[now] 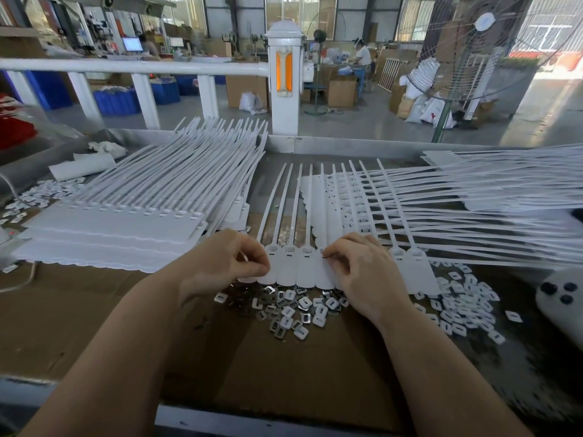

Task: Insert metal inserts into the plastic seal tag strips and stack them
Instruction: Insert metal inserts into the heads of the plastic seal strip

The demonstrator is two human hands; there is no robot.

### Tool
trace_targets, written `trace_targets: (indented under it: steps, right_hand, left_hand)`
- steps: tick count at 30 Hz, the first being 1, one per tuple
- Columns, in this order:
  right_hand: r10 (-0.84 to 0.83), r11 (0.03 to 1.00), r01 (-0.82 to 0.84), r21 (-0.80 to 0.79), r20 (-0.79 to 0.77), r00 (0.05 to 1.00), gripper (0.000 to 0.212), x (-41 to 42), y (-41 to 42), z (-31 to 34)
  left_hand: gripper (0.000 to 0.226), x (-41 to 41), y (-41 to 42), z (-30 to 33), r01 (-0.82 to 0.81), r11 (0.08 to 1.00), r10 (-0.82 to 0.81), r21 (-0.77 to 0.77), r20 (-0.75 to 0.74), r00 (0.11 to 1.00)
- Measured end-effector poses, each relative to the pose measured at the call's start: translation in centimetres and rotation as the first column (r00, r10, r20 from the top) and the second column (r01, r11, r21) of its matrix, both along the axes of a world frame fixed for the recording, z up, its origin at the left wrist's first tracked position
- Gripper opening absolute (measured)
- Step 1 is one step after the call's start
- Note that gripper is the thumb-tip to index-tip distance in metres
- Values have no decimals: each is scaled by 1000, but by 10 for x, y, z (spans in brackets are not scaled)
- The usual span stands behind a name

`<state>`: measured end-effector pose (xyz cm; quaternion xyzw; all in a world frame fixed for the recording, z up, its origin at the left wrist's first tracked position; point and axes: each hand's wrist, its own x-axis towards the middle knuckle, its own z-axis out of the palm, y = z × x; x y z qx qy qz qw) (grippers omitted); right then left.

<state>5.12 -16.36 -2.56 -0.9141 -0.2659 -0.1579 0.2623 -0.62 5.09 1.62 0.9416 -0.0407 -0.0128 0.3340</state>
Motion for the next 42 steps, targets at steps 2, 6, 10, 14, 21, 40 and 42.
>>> trace_targets:
  steps: [2, 6, 10, 14, 21, 40, 42]
  right_hand:
    - [1, 1000, -1, 2, 2, 1000, 17, 0, 0, 0]
    - [1, 1000, -1, 0, -1, 1000, 17, -1, 1, 1]
    - [3, 1000, -3, 4, -1, 1000, 17, -1, 0, 1]
    - [3, 1000, -3, -2, -5, 1000, 18, -1, 0, 1]
    - [-3, 1000, 3, 0, -6, 1000, 18, -2, 1, 2]
    - [8, 1000, -8, 7, -6, 1000, 16, -1, 0, 1]
    - [10, 1000, -10, 2, -3, 1000, 16, 0, 0, 1]
  left_hand:
    - [7, 0, 2, 0, 8, 1000, -8, 5, -4, 1000]
    - [12, -3, -3, 3, 115, 993, -112, 34, -76, 991]
    - [19, -3, -9, 2, 136, 990, -132, 25, -136, 982]
    - [18, -2, -10, 2, 116, 992, -110, 42, -121, 987]
    - [13, -2, -7, 2, 94, 995, -96, -17, -103, 990]
    - [13, 40, -5, -8, -243, 961, 251, -128, 50, 967]
    - [10, 43, -6, -7, -235, 967, 240, -96, 43, 970]
